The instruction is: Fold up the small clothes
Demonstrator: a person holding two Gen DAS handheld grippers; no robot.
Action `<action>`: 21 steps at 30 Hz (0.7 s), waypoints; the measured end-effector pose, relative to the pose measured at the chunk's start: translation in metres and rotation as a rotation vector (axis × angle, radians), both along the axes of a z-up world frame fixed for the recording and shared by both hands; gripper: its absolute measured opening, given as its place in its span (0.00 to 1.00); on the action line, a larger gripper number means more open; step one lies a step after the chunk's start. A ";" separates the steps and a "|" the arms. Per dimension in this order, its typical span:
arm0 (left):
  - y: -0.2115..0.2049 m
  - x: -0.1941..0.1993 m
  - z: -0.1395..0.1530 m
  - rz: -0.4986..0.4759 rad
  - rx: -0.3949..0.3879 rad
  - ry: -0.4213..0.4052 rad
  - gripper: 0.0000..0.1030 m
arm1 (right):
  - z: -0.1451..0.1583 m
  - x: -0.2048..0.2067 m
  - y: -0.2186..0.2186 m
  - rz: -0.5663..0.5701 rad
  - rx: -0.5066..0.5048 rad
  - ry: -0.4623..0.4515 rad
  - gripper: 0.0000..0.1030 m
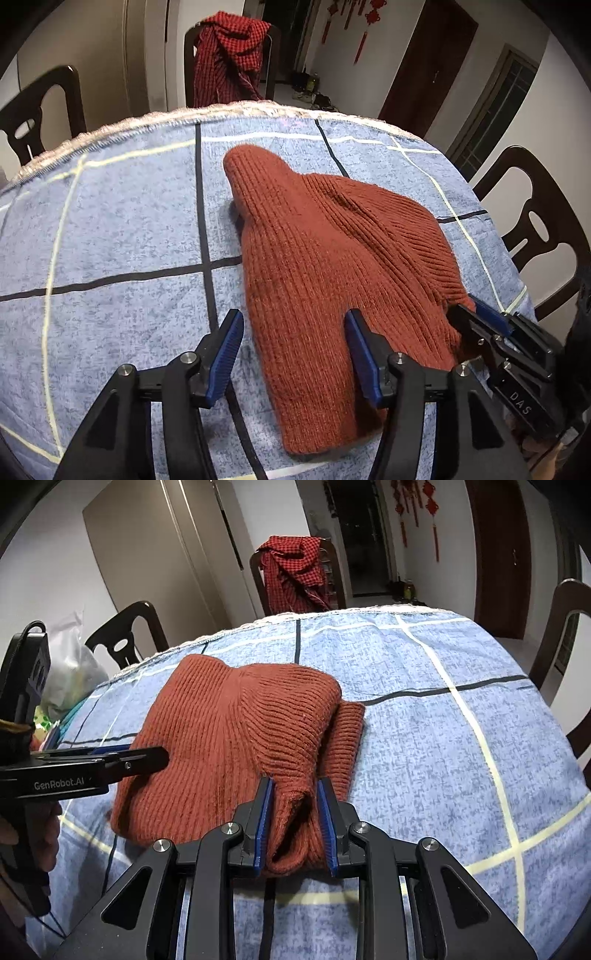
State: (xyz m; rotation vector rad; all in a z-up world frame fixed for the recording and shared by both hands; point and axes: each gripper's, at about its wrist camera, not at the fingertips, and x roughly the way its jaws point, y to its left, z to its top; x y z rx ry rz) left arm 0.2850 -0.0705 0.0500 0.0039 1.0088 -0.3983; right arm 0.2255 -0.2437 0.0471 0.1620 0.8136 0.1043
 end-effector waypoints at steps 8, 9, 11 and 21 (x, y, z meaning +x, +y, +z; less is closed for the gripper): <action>-0.006 -0.029 0.014 0.022 0.106 -0.144 0.61 | 0.029 -0.006 0.016 0.029 -0.097 -0.130 0.34; -0.006 -0.032 0.015 0.019 0.107 -0.154 0.61 | 0.029 -0.003 0.017 0.044 -0.088 -0.133 0.36; -0.004 -0.039 0.016 0.020 0.121 -0.179 0.61 | 0.025 0.003 0.018 0.071 -0.062 -0.118 0.36; -0.007 -0.049 0.005 -0.014 0.165 -0.226 0.61 | -0.009 0.010 0.000 0.057 -0.059 -0.024 0.42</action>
